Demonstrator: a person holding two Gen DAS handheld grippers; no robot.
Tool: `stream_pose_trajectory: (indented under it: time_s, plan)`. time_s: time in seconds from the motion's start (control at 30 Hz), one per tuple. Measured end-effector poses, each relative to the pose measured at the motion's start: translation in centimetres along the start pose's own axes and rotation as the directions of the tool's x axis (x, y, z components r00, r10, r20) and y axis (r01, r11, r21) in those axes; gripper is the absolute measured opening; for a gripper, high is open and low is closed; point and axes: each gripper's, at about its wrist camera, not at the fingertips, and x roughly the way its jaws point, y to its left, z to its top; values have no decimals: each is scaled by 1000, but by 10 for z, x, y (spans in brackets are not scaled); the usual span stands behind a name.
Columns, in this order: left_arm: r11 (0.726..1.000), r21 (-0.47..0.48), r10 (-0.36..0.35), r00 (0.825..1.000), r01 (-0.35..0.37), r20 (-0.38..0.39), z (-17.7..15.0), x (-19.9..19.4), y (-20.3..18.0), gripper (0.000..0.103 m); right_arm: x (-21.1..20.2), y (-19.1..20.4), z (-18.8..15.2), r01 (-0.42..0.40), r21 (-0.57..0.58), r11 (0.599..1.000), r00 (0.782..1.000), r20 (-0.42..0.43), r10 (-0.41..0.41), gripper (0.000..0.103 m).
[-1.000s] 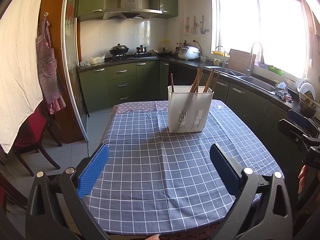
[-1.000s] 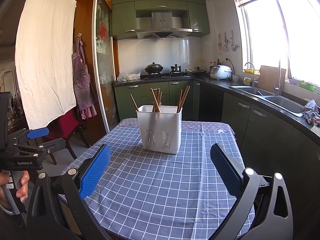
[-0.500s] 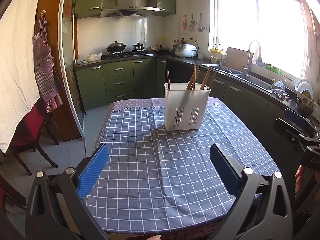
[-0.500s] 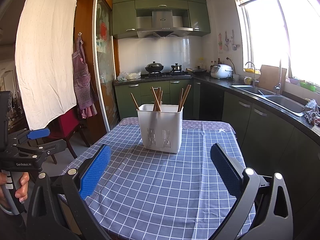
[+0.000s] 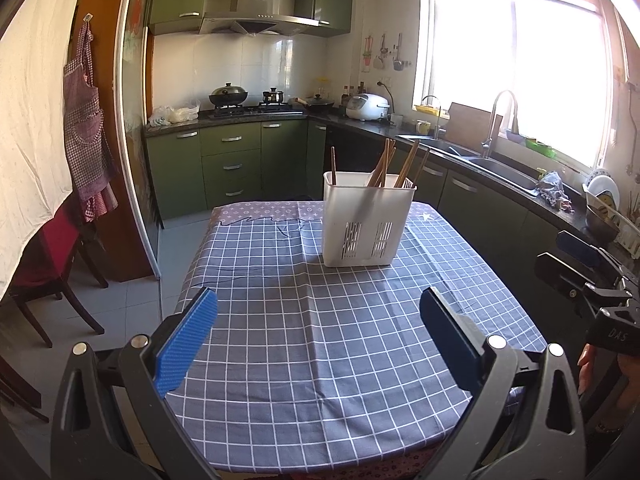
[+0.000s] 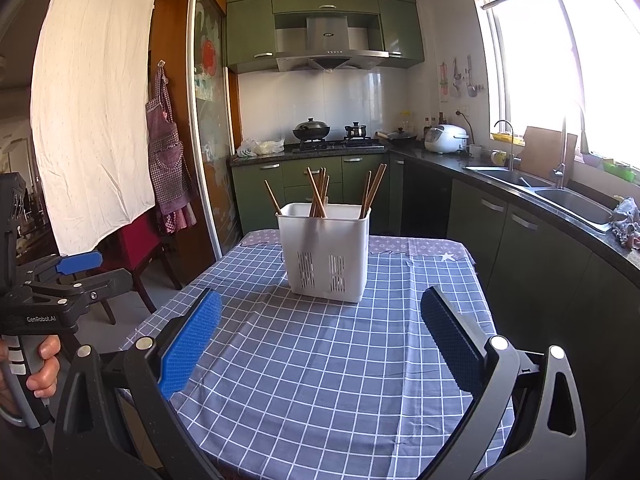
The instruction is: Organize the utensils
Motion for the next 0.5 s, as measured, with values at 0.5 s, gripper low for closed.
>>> stream_pose_trajectory:
  time_s: [0.5]
  plan:
    - [995, -8, 99, 995, -99, -18, -2, 11, 7, 96, 5, 1, 0, -6, -1, 1000, 1000, -9, 6, 98]
